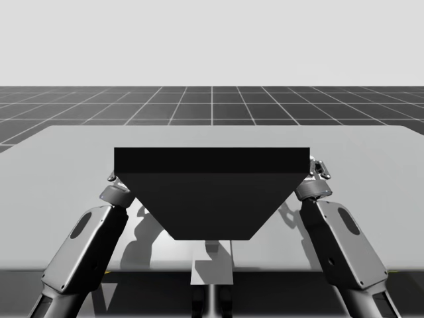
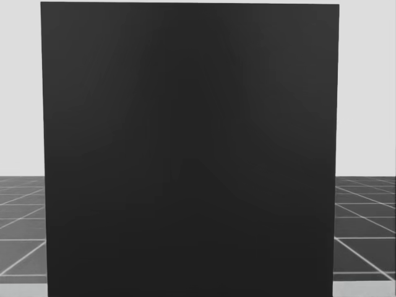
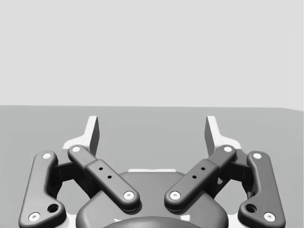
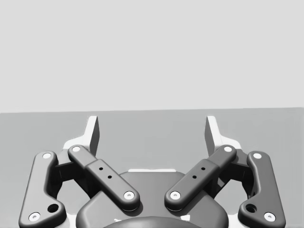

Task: Reach around the screen and pick up the object behind it.

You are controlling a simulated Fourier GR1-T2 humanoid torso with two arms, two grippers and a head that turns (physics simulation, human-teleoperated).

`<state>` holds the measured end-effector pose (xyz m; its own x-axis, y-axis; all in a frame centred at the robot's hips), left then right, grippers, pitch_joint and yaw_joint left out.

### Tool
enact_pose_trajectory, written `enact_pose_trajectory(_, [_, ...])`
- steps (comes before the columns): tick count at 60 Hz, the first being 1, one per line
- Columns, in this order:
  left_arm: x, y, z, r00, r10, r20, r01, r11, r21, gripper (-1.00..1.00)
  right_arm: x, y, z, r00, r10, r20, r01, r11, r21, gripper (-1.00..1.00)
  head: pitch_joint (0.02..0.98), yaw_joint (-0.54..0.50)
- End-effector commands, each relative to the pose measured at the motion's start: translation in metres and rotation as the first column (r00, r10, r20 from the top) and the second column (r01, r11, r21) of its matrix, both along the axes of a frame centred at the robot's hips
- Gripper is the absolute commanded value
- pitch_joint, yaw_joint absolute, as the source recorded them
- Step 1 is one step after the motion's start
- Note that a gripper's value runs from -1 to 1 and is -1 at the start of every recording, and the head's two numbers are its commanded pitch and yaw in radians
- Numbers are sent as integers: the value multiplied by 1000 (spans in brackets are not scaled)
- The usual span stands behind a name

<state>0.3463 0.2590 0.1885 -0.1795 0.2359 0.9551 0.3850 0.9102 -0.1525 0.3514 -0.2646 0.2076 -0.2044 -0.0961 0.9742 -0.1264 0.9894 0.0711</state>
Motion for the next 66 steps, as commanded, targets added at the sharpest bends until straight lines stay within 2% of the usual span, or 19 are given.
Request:
enact_pose_trajectory(1, [1,1,-1,1000,2,1,-2,1000,2,-1000,-3,0,-1,999,7,-37,-8,1000,-7,-1000,48,-17])
enact_pose_trajectory(2, [1,1,-1,1000,2,1,-2,1000,3,-1000,-4,1,-1,999,11,-31,-12,1000,-14,-1000,48,-17])
enact_pose_trajectory(6, [1,0,-1,1000,3,0,-3,1000,12,-1000,-4,3,0,999,37,-16,-37,999,2,-1000,48,-17])
enact_pose_trajectory(9, [0,0,-1,1000,-11,-13,11,1000,25,-1000,-4,4,0,998,65,-27,-65,998,-19,-1000,50,-17])
enact_pose_trajectory(12, [0,-1,-1,999,-30,-28,31,999,35,-1000,-4,4,-1,996,81,-37,-82,996,-21,-1000,51,-17])
enact_pose_trajectory(17, [-3,-3,-3,996,-61,-66,66,995,71,-1000,-6,5,-5,989,123,-76,-127,991,-47,-1000,56,-19])
enact_pose_trajectory(21, [-8,-4,-5,993,-76,-91,87,988,127,-1000,-9,7,-9,983,156,-100,-163,984,-71,-1000,57,-22])
enact_pose_trajectory(26, [-17,-2,-7,986,-104,-129,125,979,162,-1000,-14,7,-9,971,209,-117,-218,974,-65,-1000,58,-26])
enact_pose_trajectory(28, [-23,1,-6,980,-132,-150,160,968,192,-1000,-18,6,-9,962,250,-112,-260,962,-85,-1000,59,-28])
enact_pose_trajectory(33, [-34,5,-2,972,-162,-173,195,960,199,-1000,-24,6,-9,941,319,-111,-331,935,-124,-1000,65,-29])
enact_pose_trajectory(36, [-43,9,3,966,-181,-184,222,946,236,-1000,-31,5,-10,918,380,-115,-395,904,-166,-1000,70,-30])
enact_pose_trajectory(43, [-53,17,10,937,-252,-243,309,921,236,-1000,-38,2,-14,888,442,-129,-460,861,-216,-1000,76,-30])
enact_pose_trajectory(50, [-56,24,13,920,-278,-276,353,894,276,-1000,-41,-1,-18,865,481,-143,-502,831,-240,-1000,82,-26])
enact_pose_trajectory(52, [-56,26,13,904,-303,-301,389,876,285,-1000,-43,-2,-19,847,510,-149,-531,811,-245,-1000,83,-23])
enact_pose_trajectory(55, [-54,29,11,903,-290,-317,388,867,313,-1000,-43,-4,-19,843,516,-153,-538,801,-261,-1000,85,-20])
enact_pose_trajectory(58, [-53,30,8,891,-304,-337,411,855,315,-1000,-44,-4,-19,835,527,-156,-549,793,-263,-1000,87,-18])
enact_pose_trajectory(60, [-51,31,5,898,-282,-338,393,858,331,-1000,-43,-5,-20,838,521,-163,-545,794,-268,-1000,88,-18])
enact_pose_trajectory(62, [-49,31,2,893,-288,-345,400,859,318,-1000,-42,-5,-20,840,518,-163,-543,795,-271,-1000,89,-17])
enact_pose_trajectory(66, [-43,29,-3,897,-278,-343,389,865,318,-1000,-42,-5,-21,839,520,-163,-545,795,-267,-1000,89,-16])
